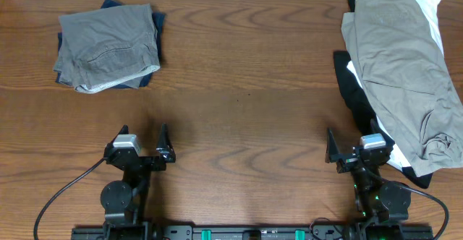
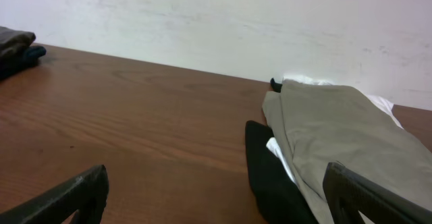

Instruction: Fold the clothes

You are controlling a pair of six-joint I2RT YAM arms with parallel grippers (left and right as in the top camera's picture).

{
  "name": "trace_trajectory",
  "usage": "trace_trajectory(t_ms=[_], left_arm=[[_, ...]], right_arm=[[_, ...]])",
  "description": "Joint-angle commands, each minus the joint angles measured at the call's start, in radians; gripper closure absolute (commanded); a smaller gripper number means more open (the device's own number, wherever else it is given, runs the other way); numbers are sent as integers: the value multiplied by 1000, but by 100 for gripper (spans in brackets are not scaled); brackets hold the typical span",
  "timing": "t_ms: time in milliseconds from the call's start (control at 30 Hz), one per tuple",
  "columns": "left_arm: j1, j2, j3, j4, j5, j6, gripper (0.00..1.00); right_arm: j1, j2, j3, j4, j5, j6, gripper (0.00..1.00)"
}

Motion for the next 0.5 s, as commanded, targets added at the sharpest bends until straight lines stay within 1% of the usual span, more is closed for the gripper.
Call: trace_trajectory(t_ms=[0, 467], left_arm=[[-5, -7, -16, -37, 14, -2, 2], [-5, -7, -16, -37, 14, -2, 2]], right_arm=[[-8, -3, -2, -4, 2, -13, 1], [-8, -3, -2, -4, 2, -13, 1]])
